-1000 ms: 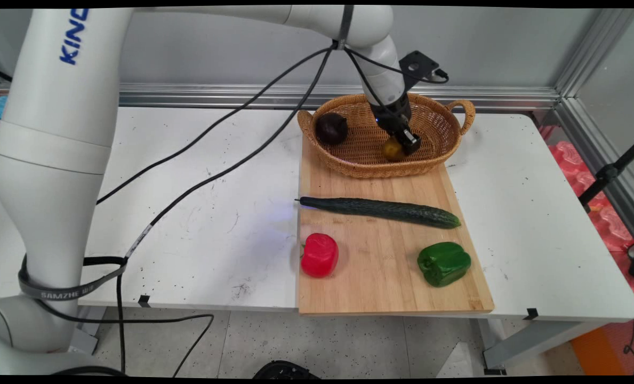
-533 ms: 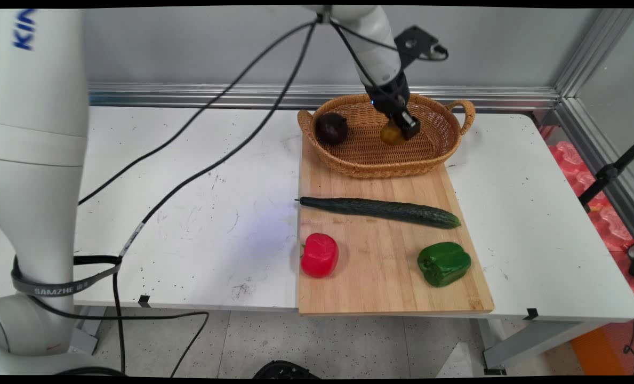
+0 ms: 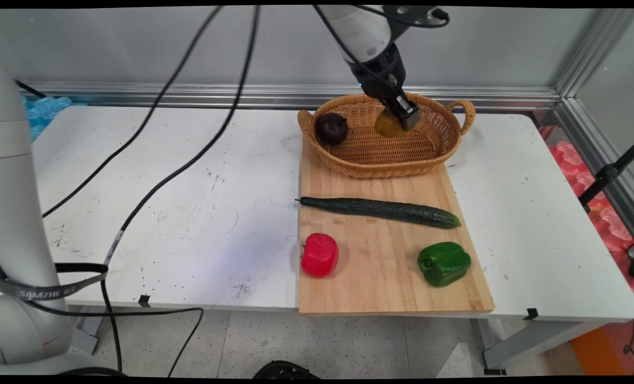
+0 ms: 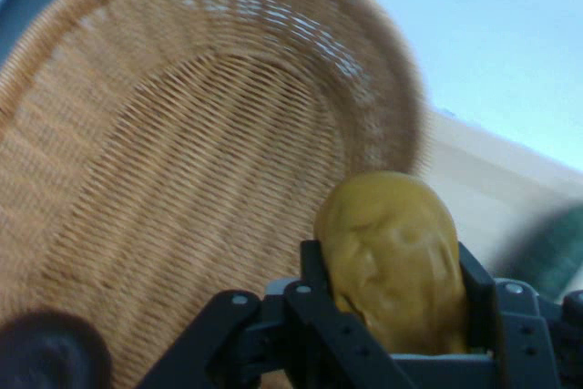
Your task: Place the picked object on the cutting board
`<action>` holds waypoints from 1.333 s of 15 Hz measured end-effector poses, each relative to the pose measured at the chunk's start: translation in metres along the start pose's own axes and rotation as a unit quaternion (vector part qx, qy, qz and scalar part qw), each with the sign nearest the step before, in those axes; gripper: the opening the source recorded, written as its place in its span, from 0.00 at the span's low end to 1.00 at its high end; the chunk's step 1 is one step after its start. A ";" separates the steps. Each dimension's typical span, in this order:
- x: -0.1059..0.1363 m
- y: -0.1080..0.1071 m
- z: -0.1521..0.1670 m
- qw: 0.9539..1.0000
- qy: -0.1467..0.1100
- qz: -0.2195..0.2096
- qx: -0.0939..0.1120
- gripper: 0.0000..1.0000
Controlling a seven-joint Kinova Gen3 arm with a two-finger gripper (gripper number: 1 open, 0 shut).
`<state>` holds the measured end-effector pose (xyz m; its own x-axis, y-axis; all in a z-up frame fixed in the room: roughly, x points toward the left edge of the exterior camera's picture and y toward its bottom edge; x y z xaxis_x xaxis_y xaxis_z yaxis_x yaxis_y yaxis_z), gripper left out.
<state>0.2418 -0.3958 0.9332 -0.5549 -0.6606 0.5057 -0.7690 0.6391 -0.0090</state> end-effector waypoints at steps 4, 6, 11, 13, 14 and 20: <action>-0.029 0.031 -0.039 1.000 -0.013 -0.008 -0.017 0.00; -0.043 0.046 -0.051 0.999 -0.021 -0.015 -0.023 0.00; -0.074 0.078 -0.060 0.998 -0.038 -0.036 -0.027 0.00; -0.081 0.086 -0.057 0.998 -0.041 -0.043 -0.025 0.00; -0.085 0.092 -0.053 0.998 -0.044 -0.049 -0.024 0.00; -0.104 0.116 -0.022 0.996 -0.059 -0.071 -0.019 0.00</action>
<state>0.2176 -0.2447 0.8985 -0.4769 -0.7854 0.3946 -0.8311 0.5490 0.0884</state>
